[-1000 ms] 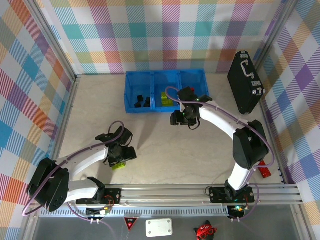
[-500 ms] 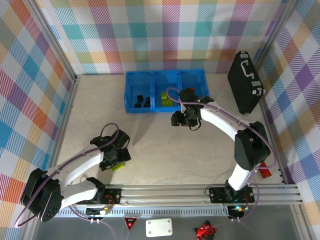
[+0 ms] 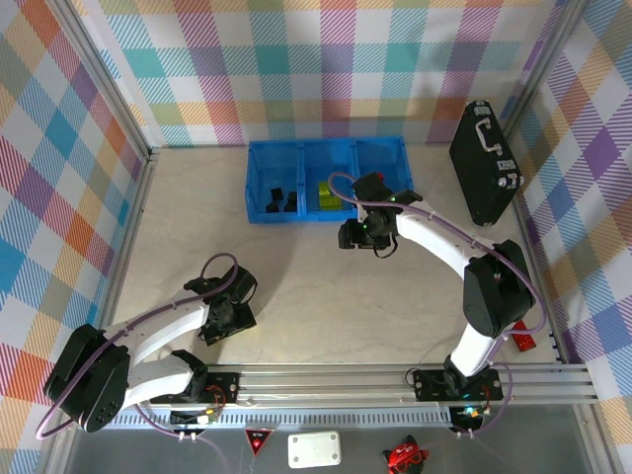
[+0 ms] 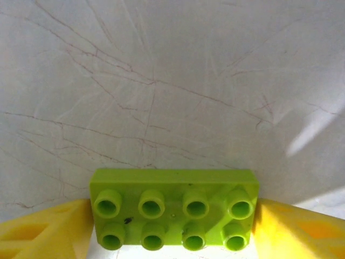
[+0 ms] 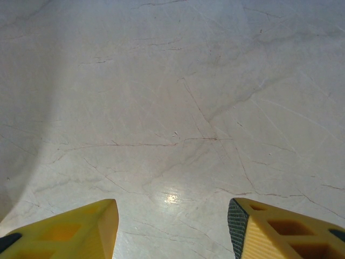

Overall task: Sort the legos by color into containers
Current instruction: Pick up the lego from the bottom-left of the table.

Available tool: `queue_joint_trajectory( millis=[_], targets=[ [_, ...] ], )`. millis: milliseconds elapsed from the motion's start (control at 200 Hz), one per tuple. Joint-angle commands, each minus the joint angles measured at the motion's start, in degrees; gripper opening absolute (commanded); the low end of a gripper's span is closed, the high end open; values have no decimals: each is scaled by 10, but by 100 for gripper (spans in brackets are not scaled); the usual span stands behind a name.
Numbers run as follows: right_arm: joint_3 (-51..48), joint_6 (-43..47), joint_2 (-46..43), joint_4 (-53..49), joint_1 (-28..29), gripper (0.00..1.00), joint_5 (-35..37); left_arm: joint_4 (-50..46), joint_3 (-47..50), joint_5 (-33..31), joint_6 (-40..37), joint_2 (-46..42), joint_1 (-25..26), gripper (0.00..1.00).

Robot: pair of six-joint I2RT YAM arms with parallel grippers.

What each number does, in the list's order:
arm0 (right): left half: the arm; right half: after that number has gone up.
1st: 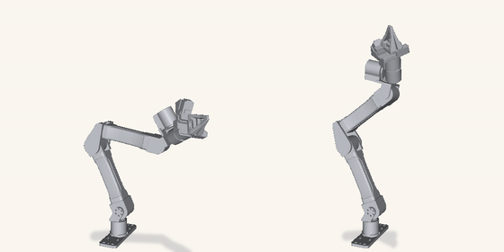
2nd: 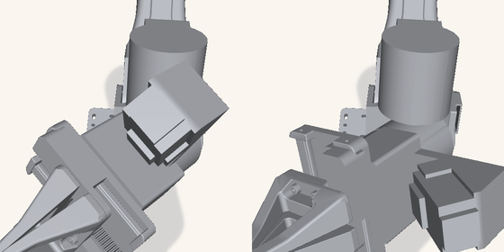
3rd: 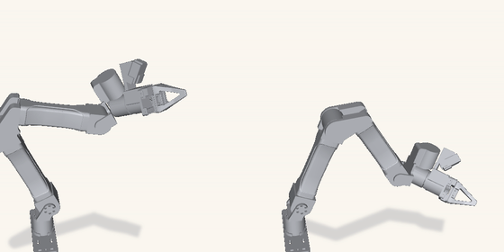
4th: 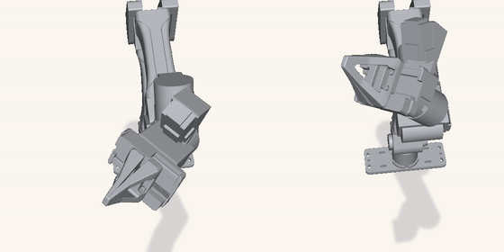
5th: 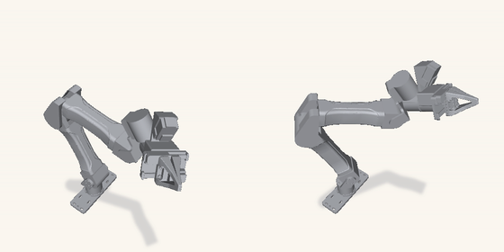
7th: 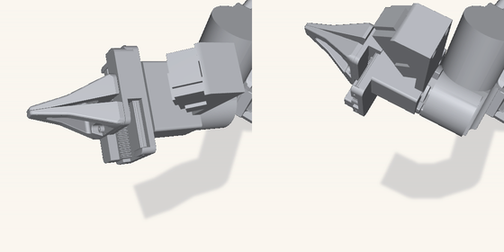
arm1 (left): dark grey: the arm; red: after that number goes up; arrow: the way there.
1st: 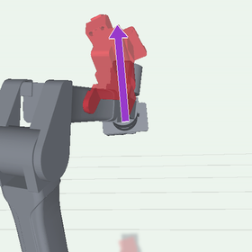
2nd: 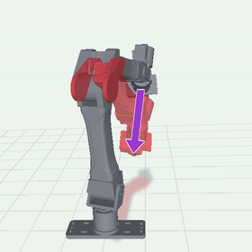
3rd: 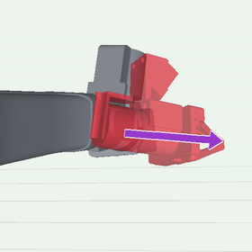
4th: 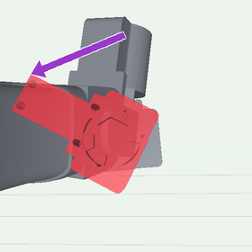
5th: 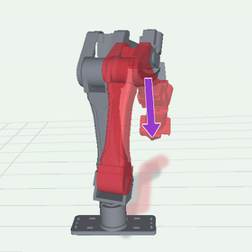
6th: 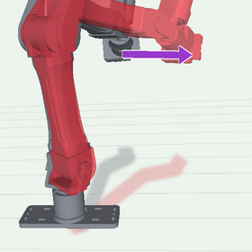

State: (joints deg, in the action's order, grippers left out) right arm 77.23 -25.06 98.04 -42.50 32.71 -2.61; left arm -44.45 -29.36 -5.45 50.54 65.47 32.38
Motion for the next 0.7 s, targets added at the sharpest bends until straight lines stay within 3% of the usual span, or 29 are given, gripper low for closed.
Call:
queue_joint_trajectory(
  millis=[0,315,700],
  targets=[
    [-1,-5,-15,-10,5,57,-1,16,7,9,-2,6,-4,71],
    [-4,-6,-24,-12,5,57,3,-2,-11,7,-14,-13,-4,58],
    [-26,-6,-56,-27,4,57,26,-2,-105,7,-54,28,-1,58]
  ],
)
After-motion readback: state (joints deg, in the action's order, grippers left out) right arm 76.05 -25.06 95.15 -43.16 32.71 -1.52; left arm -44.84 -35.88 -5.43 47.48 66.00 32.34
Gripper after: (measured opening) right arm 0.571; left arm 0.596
